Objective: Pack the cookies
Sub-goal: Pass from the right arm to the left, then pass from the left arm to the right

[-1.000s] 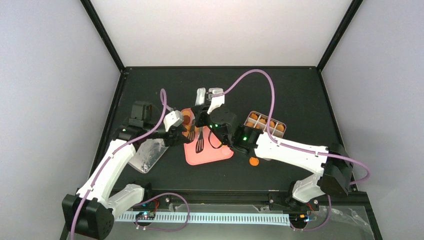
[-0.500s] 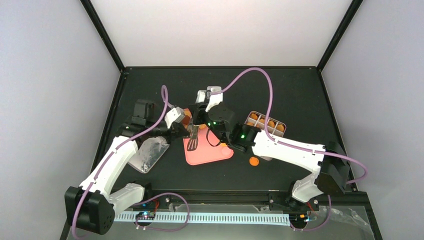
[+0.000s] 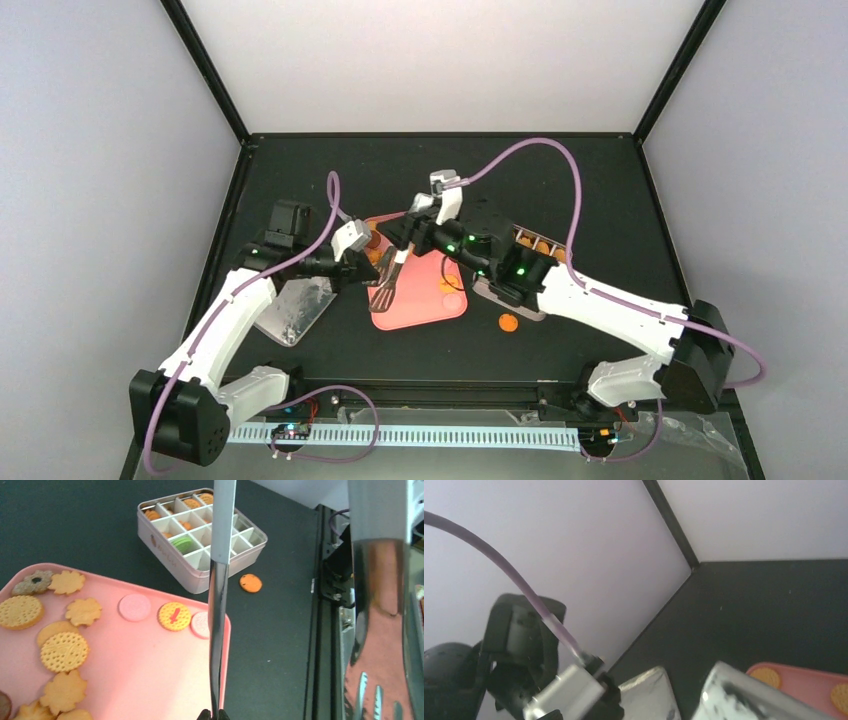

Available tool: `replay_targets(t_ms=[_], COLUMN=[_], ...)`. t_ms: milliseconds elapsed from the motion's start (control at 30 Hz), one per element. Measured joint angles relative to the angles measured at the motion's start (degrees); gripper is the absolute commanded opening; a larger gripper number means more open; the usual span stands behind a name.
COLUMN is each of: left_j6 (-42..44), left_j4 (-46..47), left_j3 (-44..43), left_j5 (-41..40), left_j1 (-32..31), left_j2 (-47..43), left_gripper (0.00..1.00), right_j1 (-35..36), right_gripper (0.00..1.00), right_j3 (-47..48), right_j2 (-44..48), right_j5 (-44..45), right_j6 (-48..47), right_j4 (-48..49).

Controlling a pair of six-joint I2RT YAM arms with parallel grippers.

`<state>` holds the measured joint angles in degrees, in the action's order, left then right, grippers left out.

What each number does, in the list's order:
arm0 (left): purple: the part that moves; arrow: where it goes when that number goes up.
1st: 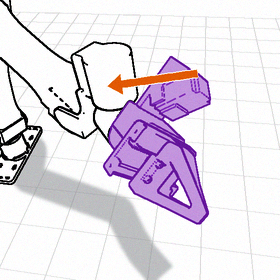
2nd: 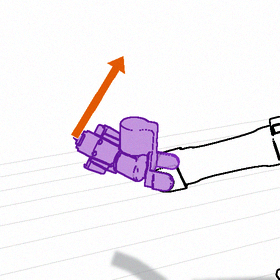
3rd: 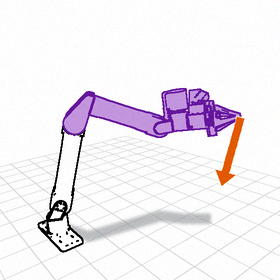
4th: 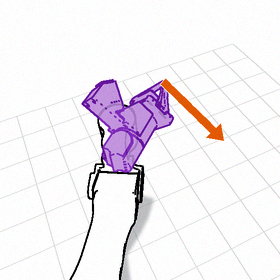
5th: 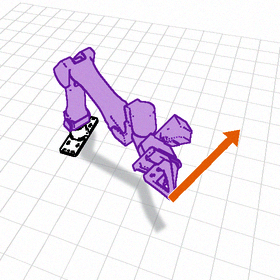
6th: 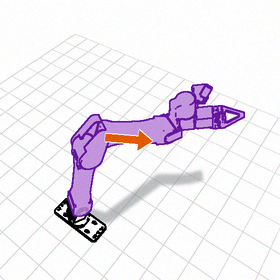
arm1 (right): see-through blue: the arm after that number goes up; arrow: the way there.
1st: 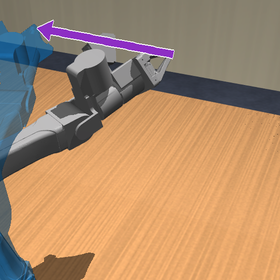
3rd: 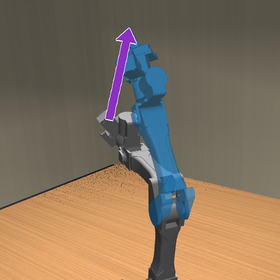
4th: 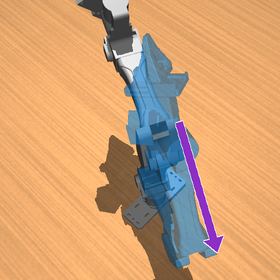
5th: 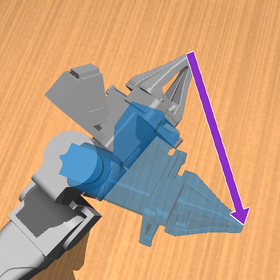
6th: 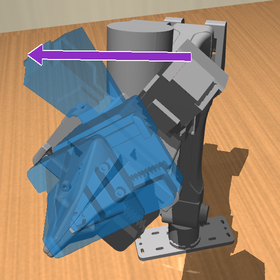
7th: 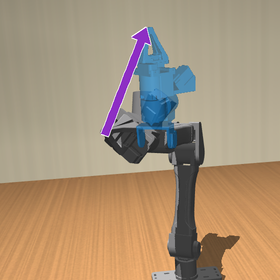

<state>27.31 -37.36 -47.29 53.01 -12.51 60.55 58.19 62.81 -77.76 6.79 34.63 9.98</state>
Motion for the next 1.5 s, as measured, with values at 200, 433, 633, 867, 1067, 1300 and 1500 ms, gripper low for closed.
replay_targets(t_ms=[200, 433, 633, 867, 1067, 1300, 1500], left_j6=[2.0, 2.6, 0.5, -9.0, -20.3, -32.5, -41.6], left_j4=[-4.5, -7.5, -7.0, 0.6, 11.4, 23.7, 32.4], left_j3=[-2.4, -3.4, -3.3, -1.5, -0.2, 0.8, 3.0], left_j5=[5.3, 9.6, 12.1, 17.4, 21.9, 25.0, 26.6], left_j1=[0.0, 0.0, 0.0, 0.9, 1.7, 3.8, 4.3], left_j2=[0.8, 2.3, 3.9, 5.9, 7.0, 8.1, 8.7], left_gripper=[0.02, 0.02, 0.01, 0.02, 0.02, 0.01, 0.01], right_j1=[-7.7, -10.3, -10.4, -10.4, -10.4, -11.1, -13.0], right_gripper=[0.82, 0.76, 0.72, 0.77, 0.85, 0.91, 0.90], right_j3=[-8.2, -8.5, -5.5, 3.7, 14.1, 15.5, 15.4], right_j2=[4.2, 4.0, 1.5, -5.0, -9.1, -8.7, -8.7], right_j5=[-17.5, -32.5, -37.5, -38.3, -35.4, -33.9, -36.7], right_j6=[0.3, 0.1, 0.4, 1.4, 0.4, -1.1, -1.0], right_j4=[2.3, 4.2, 6.4, 3.8, -6.1, -11.6, -13.3])
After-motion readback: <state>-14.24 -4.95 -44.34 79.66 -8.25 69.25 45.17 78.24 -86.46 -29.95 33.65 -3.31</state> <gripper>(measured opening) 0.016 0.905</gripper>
